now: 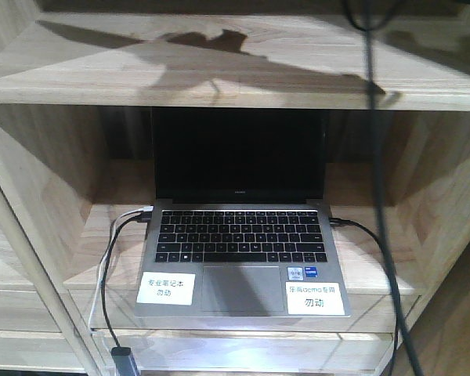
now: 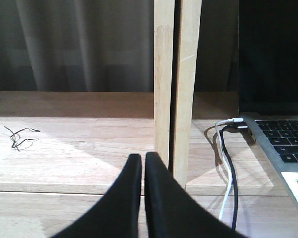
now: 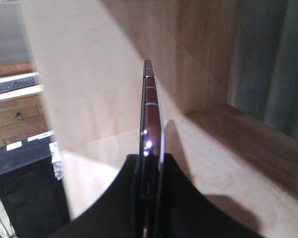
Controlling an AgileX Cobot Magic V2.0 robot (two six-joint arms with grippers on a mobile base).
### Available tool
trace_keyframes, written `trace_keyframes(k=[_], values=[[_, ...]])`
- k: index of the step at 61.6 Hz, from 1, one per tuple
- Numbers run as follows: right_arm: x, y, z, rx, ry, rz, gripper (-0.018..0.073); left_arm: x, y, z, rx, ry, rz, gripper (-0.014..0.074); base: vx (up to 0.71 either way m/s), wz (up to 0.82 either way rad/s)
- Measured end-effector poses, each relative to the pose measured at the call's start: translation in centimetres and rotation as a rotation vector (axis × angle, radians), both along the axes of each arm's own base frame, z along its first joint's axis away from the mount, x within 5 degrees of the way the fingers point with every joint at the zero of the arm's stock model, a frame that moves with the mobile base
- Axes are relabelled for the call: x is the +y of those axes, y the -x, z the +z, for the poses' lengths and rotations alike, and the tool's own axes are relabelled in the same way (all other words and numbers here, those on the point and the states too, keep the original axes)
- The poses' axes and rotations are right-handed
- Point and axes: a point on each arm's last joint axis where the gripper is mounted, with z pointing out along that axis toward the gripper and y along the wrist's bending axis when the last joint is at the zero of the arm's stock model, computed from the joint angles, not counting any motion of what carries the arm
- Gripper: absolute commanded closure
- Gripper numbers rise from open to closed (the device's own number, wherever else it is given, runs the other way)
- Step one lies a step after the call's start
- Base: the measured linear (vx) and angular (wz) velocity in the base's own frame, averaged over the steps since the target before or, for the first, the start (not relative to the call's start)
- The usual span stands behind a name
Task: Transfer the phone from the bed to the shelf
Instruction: 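Raise the right gripper with the phone above the shelf over the laptop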
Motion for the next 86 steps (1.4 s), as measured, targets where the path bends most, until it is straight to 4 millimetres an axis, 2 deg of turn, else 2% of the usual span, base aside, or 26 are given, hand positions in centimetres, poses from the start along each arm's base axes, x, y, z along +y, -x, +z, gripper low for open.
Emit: trace_keyframes(k=[12,24,38,58,65,74,86], values=[[1.3,-3.6,-1.9,0.067,-0.01,0.008,0.0561,0.0,0.0,0.0,0.0,0.0,0.0,0.0596,0.0,0.0],[2.2,-5.8,-3.9,0.113,-0.007,0.011,0.0561,0.0,0.0,0.0,0.0,0.0,0.0,0.0596,0.0,0.0],[2.6,-7.3,-5.9,0.16,-0.005,0.005,0.0561,0.0,0.0,0.0,0.0,0.0,0.0,0.0596,0.0,0.0],[2.7,-7.8,-6.3,0.166,-0.015,-0.015,0.0539,0.0,0.0,0.0,0.0,0.0,0.0,0.0596,0.0,0.0],[2.7,-7.8,-6.4,0.162,-0.005,-0.018,0.0492,0.0,0.0,0.0,0.0,0.0,0.0,0.0596,0.0,0.0],[2.6,-7.9,-6.6,0.149,0.03,-0.024,0.0385,0.0,0.0,0.0,0.0,0.0,0.0,0.0596,0.0,0.0],[2.5,-8.0,-6.9,0.135,0.067,-0.035,0.015,0.0,0.0,0.0,0.0,0.0,0.0,0.0596,0.0,0.0]])
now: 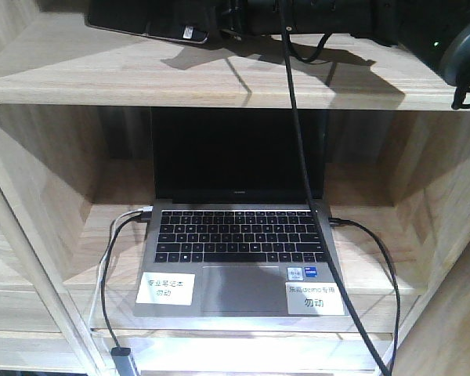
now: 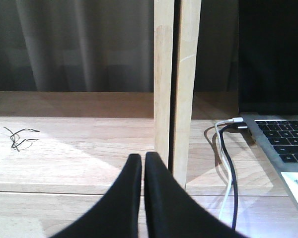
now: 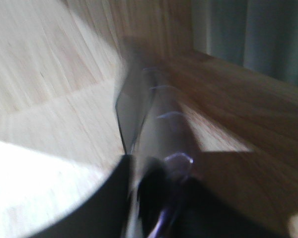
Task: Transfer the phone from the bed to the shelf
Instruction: 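Raise the right gripper with the phone above the shelf over the laptop, then lower the phone onto the upper shelf and open the right gripper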
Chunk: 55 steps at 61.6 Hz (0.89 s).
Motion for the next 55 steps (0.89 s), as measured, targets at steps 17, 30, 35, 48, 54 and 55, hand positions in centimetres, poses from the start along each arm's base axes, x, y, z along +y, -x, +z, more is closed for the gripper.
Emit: trace_keyframes(k=[17,30,35,48,54,55], values=[[-0.2,-0.3,-0.2,-0.007,0.027,-0.042,-0.0058,0.0,0.0,0.0,0.0,0.0,0.0,0.0596,0.0,0.0],[-0.4,-0.5,-0.4,-0.022,0.071,-0.06,-0.0036,0.0,0.0,0.0,0.0,0.0,0.0,0.0596,0.0,0.0],[-0.6,-0.4,-0.2,-0.036,0.089,-0.071,-0.003,0.0,0.0,0.0,0.0,0.0,0.0,0.0596,0.0,0.0],[-1.1,0.4,1.1,-0.077,0.119,-0.096,-0.0029,0.0,0.0,0.0,0.0,0.0,0.0,0.0596,0.0,0.0],[-1.3,0.7,1.7,-0.079,0.114,-0.105,-0.0029,0.0,0.0,0.0,0.0,0.0,0.0,0.0596,0.0,0.0],[-1.4,0.8,1.8,-0.078,0.113,-0.106,-0.0029,0.0,0.0,0.0,0.0,0.0,0.0,0.0596,0.0,0.0]])
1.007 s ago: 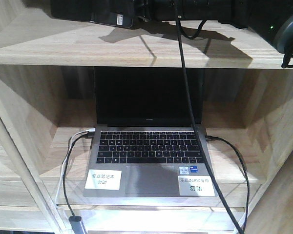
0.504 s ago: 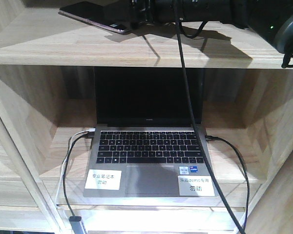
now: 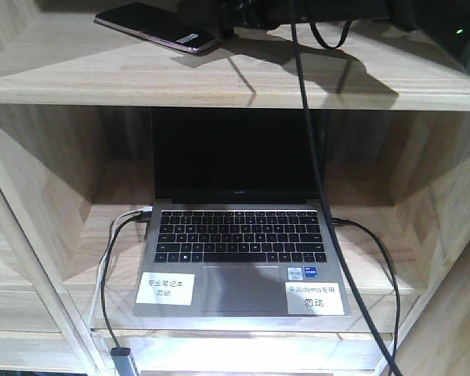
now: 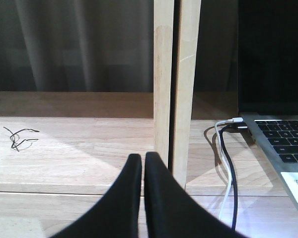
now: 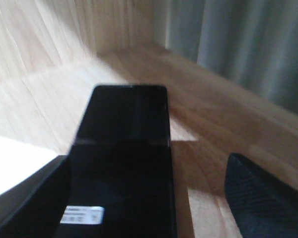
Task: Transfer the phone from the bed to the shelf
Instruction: 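Lower the phone onto the upper shelf and open the right gripper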
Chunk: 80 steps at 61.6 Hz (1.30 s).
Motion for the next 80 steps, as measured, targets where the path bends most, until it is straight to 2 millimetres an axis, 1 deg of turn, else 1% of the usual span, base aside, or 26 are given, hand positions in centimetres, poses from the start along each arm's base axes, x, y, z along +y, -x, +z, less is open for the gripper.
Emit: trace_keyframes(k=[14,21,28,36,44,47,55,69,77,80], values=[[-0.4,1.2,1.8,-0.017,-0.027,-0.008,-0.0007,0.0,0.0,0.0,0.0,0.0,0.0,0.0596,0.0,0.0],[-0.6,1.8,2.7,-0.018,-0.049,-0.014,0.0022,0.0,0.0,0.0,0.0,0.0,0.0,0.0596,0.0,0.0],[-1.0,2.7,3.8,-0.039,-0.05,-0.015,0.0083,0.0,0.0,0.0,0.0,0.0,0.0,0.0596,0.0,0.0],[-1.5,4.1,5.3,-0.076,-0.03,-0.013,0.0199,0.0,0.0,0.0,0.0,0.0,0.0,0.0596,0.0,0.0],[-2.1,5.5,6.4,-0.089,0.003,-0.021,0.0358,0.0,0.0,0.0,0.0,0.0,0.0,0.0596,0.0,0.0],[-2.3,5.8,6.7,-0.087,0.018,-0.026,0.0433,0.0,0.0,0.0,0.0,0.0,0.0,0.0596,0.0,0.0],[-2.9,6.8,7.2,-0.069,0.055,-0.05,0.0568,0.0,0.0,0.0,0.0,0.0,0.0,0.0596,0.0,0.0],[-3.6,7.9,7.9,-0.033,0.059,-0.085,0.0567,0.0,0.0,0.0,0.0,0.0,0.0,0.0596,0.0,0.0],[-4.0,8.9,7.6,-0.018,0.054,-0.099,0.0565,0.0,0.0,0.0,0.0,0.0,0.0,0.0596,0.0,0.0],[-4.3,9.3,7.0,-0.007,0.052,-0.114,0.0565,0.0,0.0,0.0,0.0,0.0,0.0,0.0596,0.0,0.0]])
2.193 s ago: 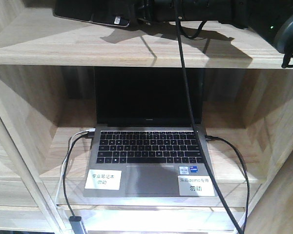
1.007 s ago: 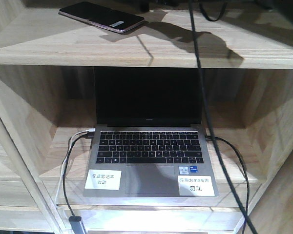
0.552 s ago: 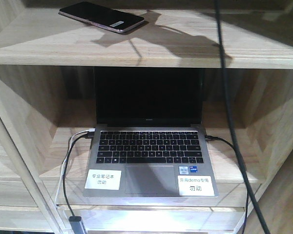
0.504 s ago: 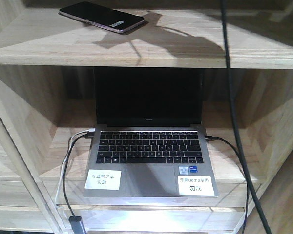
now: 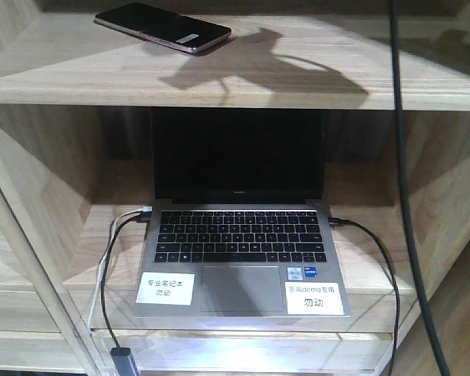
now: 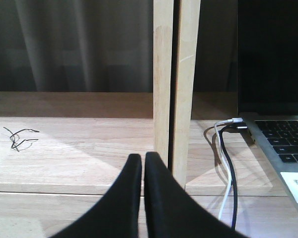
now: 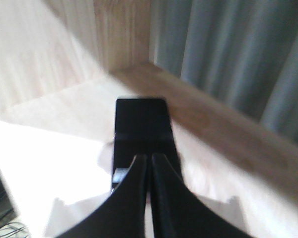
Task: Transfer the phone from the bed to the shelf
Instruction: 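Lower the phone onto the upper shelf and open the right gripper, then withdraw the open right gripper down away from the shelf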
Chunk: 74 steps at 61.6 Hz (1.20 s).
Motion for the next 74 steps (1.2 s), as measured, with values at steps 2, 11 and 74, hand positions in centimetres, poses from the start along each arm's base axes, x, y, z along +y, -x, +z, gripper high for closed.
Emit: trace_keyframes(k=[2,11,74], values=[[-0.2,0.2,-0.2,-0.004,-0.007,-0.015,0.0565,0.0,0.0,0.0,0.0,0.0,0.0,0.0596,0.0,0.0],[-1.5,2.3,-1.6,-0.025,-0.033,-0.087,0.0565,0.0,0.0,0.0,0.0,0.0,0.0,0.0596,0.0,0.0],[-10.3,24.3,-10.4,-0.278,-0.176,-0.232,0.0564,0.0,0.0,0.0,0.0,0.0,0.0,0.0596,0.0,0.0]])
